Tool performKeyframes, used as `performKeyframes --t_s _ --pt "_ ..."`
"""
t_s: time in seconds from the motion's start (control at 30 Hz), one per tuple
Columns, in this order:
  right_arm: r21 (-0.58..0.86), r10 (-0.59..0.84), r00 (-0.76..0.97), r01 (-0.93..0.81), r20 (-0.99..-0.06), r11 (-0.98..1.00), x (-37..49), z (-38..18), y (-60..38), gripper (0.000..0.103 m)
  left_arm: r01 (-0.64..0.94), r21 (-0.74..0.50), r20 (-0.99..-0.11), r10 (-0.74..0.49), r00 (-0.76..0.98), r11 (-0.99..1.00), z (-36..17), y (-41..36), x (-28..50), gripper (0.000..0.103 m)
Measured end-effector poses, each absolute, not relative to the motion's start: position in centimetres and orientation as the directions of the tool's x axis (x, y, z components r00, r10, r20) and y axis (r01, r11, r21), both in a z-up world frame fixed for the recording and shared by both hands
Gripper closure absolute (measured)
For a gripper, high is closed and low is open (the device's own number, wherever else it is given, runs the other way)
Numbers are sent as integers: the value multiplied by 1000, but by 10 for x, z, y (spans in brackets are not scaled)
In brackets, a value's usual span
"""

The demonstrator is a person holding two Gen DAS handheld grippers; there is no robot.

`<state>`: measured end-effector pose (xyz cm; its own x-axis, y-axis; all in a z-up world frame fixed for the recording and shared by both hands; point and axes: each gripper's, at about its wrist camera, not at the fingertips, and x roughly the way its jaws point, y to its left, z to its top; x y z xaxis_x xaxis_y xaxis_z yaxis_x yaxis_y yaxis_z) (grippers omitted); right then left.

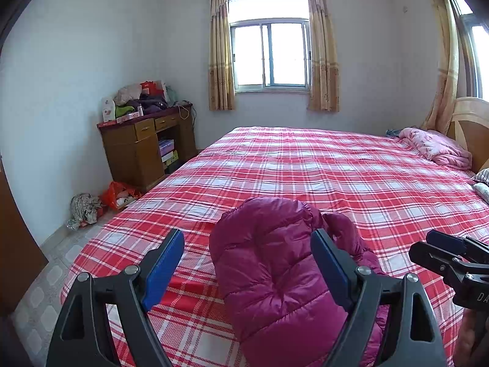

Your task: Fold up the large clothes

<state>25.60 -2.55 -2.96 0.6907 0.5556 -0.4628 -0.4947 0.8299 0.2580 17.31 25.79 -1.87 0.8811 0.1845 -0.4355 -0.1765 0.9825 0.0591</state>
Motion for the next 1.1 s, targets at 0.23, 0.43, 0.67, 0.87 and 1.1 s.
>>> performKeyframes --t_s 0.23,0.43,0.67,0.87,1.1 --pt "267 556 691 -490 -462 830 256 -30 -29 29 -174 60 -442 182 878 983 -21 257 174 18" --pt "270 558 690 -490 -462 829 256 -31 -31 29 -174 61 -443 183 877 983 -23 257 175 18" --pt "278 562 684 -490 -464 826 258 -32 -31 29 -174 63 -446 184 876 983 -24 256 175 18" --pt "282 563 680 -489 -469 825 259 -35 -30 29 -174 64 -448 184 875 983 -25 255 175 18" --pt "282 563 679 -489 -470 825 259 -35 -30 29 -174 64 -448 185 875 983 -25 255 175 18"
